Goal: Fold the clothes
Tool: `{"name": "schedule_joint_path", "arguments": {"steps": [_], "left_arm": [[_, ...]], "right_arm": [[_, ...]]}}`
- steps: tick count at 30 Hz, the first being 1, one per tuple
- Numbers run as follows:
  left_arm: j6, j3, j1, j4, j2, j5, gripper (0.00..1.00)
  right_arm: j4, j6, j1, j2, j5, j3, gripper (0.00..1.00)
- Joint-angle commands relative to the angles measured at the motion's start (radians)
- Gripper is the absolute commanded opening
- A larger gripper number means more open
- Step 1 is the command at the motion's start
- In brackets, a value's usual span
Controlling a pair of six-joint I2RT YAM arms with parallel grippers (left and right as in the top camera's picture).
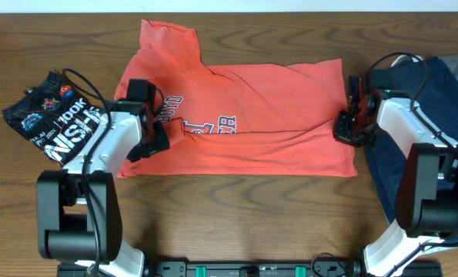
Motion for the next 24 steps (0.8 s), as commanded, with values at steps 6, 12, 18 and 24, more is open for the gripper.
{"name": "schedule_joint_path", "arguments": {"steps": [6, 12, 18, 24], "left_arm": [[-0.033, -0.087, 0.044, 0.006, 0.056, 0.000, 0.54], [-0.045, -0.089, 0.044, -0.133, 0.056, 0.000, 0.54], [-0.109, -0.089, 0.044, -0.303, 0.046, -0.001, 0.54], [-0.103, -0.085, 0.044, -0.304, -0.026, -0.001, 0.54]], "right_arm": [[0.009, -0.037, 0.031, 0.008, 0.037, -0.110, 0.13], [-0.116, -0.037, 0.030, 0.007, 0.056, -0.134, 0.15], [-0.248, -0.033, 0.022, 0.007, 0.105, -0.134, 0.18], [-0.262, -0.034, 0.011, 0.007, 0.104, -0.132, 0.20]]}}
